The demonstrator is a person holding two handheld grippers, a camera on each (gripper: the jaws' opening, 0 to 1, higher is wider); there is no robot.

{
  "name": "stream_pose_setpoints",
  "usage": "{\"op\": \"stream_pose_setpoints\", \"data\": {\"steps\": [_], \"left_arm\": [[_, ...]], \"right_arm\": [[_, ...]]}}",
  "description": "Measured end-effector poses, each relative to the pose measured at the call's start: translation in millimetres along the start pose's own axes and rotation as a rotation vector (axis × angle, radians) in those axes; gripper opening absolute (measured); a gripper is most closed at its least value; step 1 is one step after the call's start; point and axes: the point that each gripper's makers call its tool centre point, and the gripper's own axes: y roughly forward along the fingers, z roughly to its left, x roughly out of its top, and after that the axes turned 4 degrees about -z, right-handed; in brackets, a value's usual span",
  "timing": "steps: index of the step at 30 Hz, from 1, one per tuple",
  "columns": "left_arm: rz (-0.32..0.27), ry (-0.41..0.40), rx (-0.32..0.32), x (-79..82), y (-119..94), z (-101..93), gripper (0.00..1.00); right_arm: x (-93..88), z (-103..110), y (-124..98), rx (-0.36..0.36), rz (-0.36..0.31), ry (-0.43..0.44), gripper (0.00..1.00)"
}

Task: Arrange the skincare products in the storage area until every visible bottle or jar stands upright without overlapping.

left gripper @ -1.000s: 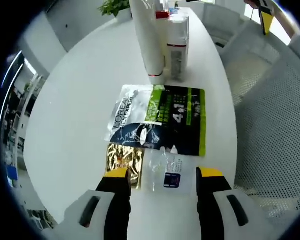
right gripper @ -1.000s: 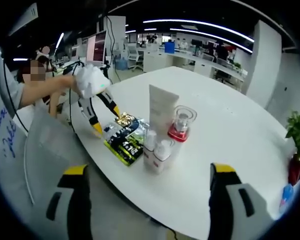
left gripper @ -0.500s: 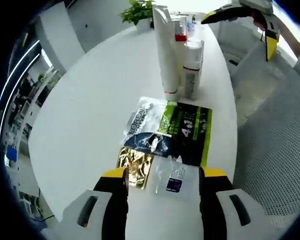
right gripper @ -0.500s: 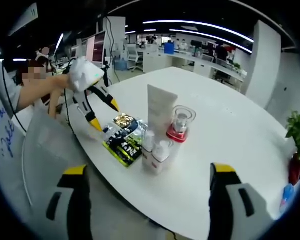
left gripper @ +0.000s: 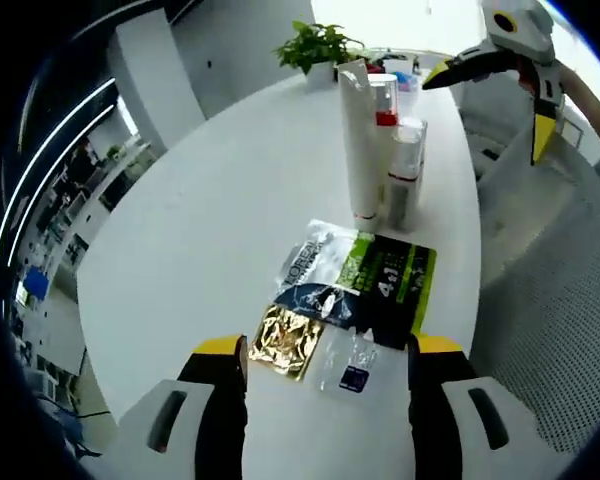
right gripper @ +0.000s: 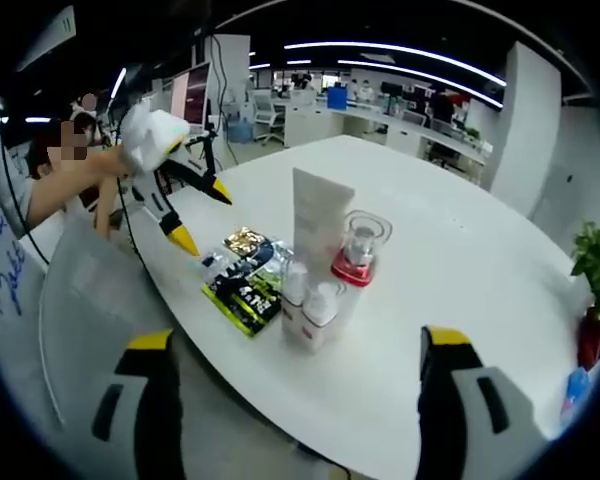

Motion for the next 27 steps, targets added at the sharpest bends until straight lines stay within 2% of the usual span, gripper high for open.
{"op": "stream_pose_setpoints", "data": {"steps": [8, 11, 16, 27], "left_arm": [[-0.037, -0.03, 0.029, 3.9, -8, -0.6, 0.68], [-0.05, -0.026, 0.043, 4.8, -12, -1.2, 0.67], [-0.082, -0.06, 0.061, 7.5, -20, -2.1, 0.71], [-0.131, -0.077, 0.094, 13.0, -37, -1.1, 0.77]], "right_arm": [[1.1, -1, 2, -0.001, -0.006, 0.003, 1.0], [1.5, -2, 3, -0.003, -0.012, 0.003, 1.0], [1.6, -3, 4, -0.006, -0.02, 0.007, 1.0], [0.8, -9, 4, -0.021, -0.03, 0.013, 1.0]]}}
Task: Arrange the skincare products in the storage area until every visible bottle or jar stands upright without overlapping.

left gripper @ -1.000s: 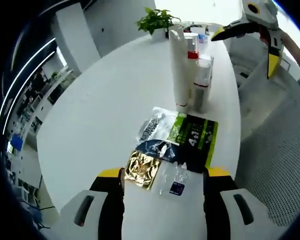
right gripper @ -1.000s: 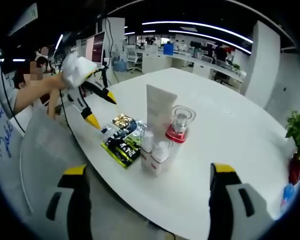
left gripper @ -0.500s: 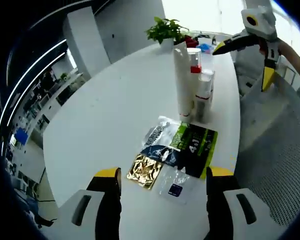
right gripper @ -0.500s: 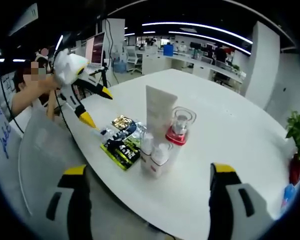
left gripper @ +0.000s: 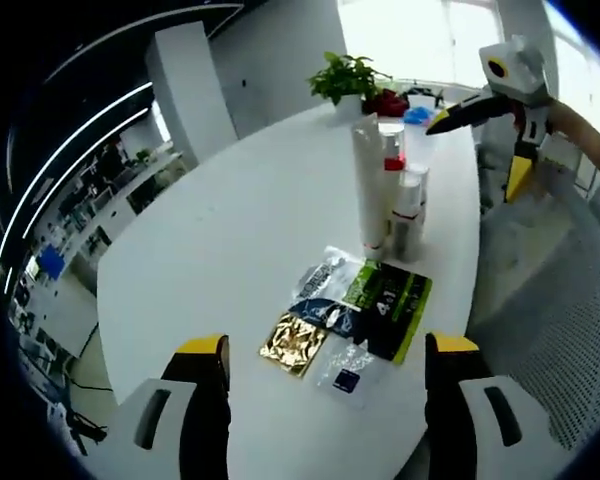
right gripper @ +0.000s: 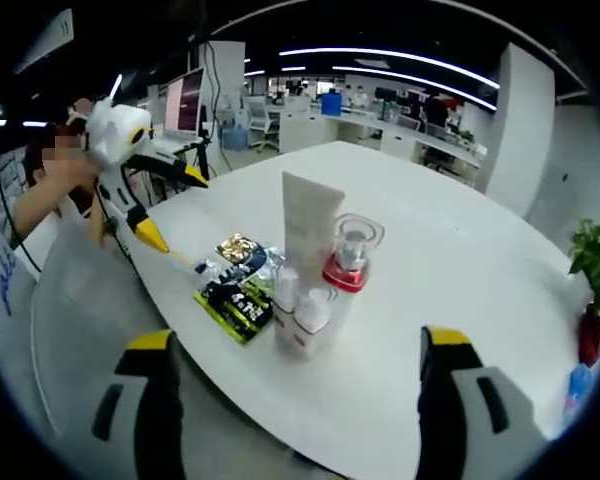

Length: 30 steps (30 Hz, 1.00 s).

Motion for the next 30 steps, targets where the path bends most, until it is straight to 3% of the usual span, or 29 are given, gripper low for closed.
{"op": "stream_pose_setpoints", "data": {"steps": [17, 30], "left_arm": [[-0.068, -0.069, 0.019, 1.7, -20, -12.5, 0.86], [-0.1, -0.119, 0.068, -0.2, -33, -8.2, 0.92]], "right_arm": [[3.5, -3, -3, -0.007, -0.013, -0.006, 1.0], [1.5, -4, -5, -0.012, -0.01, -0.006, 1.0]]}}
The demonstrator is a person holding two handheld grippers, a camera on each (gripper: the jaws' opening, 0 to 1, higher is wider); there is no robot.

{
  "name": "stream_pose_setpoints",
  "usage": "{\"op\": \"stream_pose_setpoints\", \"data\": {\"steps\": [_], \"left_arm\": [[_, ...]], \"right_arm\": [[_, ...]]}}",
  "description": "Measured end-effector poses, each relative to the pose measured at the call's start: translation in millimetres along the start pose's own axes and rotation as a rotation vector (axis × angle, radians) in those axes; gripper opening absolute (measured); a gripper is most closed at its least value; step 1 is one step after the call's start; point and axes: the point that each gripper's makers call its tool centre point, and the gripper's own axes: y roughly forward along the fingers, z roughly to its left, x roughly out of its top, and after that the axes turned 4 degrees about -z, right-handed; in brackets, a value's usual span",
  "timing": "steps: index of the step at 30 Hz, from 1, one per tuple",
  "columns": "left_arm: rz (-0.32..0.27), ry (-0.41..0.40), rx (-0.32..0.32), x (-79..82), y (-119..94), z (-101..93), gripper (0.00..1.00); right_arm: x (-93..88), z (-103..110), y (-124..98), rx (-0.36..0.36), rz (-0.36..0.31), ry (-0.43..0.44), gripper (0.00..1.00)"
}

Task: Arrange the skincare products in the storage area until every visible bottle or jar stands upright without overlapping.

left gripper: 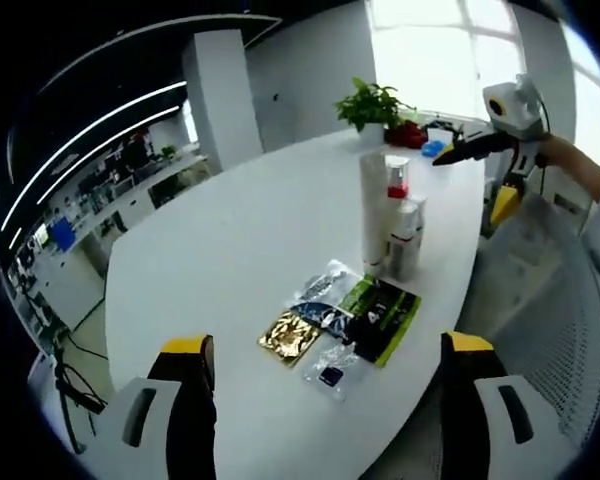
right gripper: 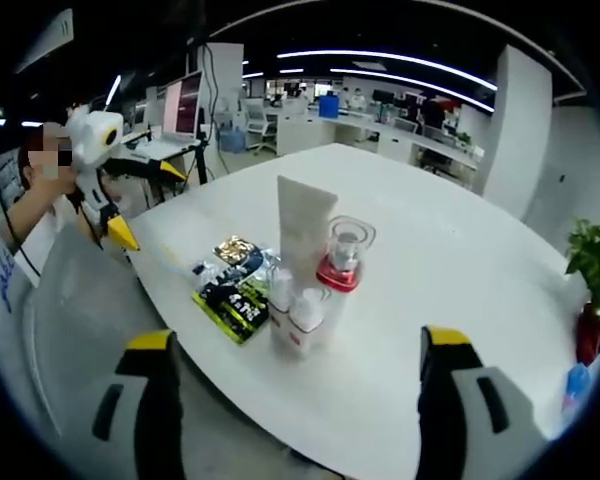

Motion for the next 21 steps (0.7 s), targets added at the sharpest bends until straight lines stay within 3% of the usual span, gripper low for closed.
{"op": "stream_pose_setpoints", "data": {"steps": [6, 21], "left_arm": [[-0.019, -0.022, 0.005, 0.7, -2.7, -1.3, 0.97], [-0.05, -0.051, 0.021, 2.7, -9.1, 2.6, 0.97]], "right_arm": [[1.5, 2.2, -1.3, -0.001, -0.005, 0.006, 1.0], [0.6, 5.1, -0.2, -0.001, 0.0, 0.008, 1.0]]}}
